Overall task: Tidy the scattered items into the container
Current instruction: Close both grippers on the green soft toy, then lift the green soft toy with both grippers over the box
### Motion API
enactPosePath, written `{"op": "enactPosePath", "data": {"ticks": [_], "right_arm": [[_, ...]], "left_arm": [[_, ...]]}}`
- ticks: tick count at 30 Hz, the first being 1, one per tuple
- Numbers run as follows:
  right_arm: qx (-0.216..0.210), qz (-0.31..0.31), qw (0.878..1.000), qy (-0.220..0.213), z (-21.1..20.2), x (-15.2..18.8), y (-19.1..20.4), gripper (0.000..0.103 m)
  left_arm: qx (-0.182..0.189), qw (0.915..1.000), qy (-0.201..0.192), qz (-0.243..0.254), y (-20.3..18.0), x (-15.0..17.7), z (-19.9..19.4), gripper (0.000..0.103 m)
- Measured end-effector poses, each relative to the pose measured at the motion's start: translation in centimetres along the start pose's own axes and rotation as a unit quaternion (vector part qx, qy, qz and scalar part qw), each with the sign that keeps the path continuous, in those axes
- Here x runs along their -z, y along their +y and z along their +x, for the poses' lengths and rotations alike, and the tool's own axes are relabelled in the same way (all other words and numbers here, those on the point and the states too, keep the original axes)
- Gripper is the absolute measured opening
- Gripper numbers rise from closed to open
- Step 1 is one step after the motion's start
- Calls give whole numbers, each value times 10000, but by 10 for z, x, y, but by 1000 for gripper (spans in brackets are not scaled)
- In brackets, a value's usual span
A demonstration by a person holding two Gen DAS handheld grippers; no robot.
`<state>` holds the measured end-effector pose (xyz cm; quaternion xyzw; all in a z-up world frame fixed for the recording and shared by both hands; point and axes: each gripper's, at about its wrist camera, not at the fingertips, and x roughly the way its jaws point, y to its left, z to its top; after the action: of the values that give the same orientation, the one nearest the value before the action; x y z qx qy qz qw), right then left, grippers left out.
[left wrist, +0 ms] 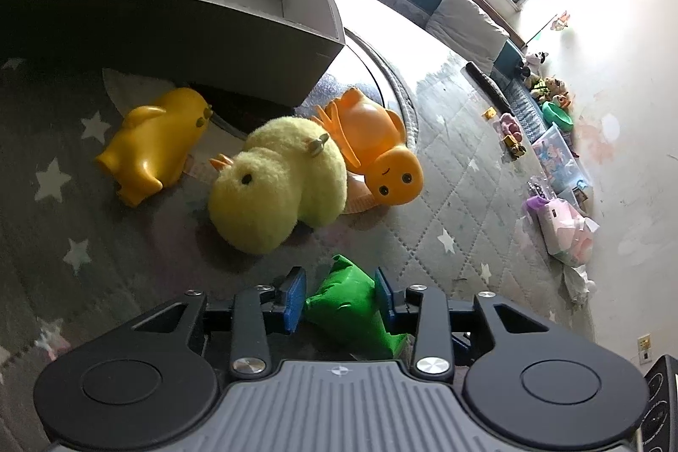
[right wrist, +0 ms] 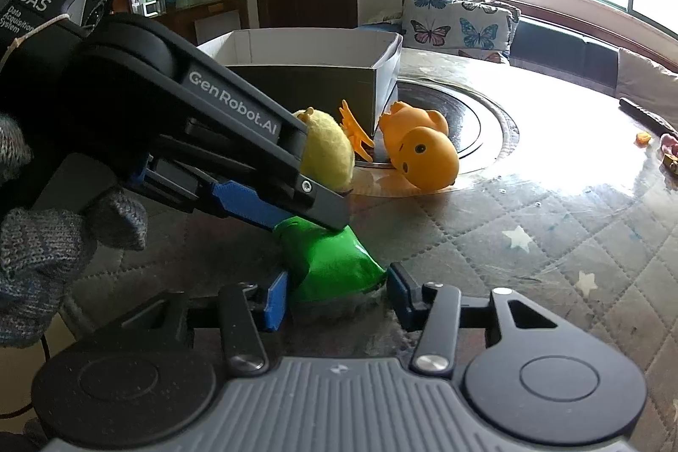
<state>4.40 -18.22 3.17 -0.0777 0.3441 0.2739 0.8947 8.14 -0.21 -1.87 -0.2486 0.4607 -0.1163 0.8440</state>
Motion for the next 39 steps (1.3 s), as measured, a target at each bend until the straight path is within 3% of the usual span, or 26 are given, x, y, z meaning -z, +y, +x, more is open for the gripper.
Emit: {"op": "enactPosePath", "data": {"ticks": [9,19,28,39], "right_arm": [[-112,16,9999,-70,-9,-4,7,44],[-294,-352,9969,-632,-7,-68,20,43],[-504,-516,9942,-795,45,-147,18,43],[-662,-670,9951,-286,124,-191,14,43]], "left_arm": [[77,9997,-111,-221,4,3,-18,34],[-94,9953,-961,-58,-2,-48,-66,34],[-463,9896,-1364,57,9,-122,-67,34],[-676,9905,-1134,-387,54,-177,-30,34]]}}
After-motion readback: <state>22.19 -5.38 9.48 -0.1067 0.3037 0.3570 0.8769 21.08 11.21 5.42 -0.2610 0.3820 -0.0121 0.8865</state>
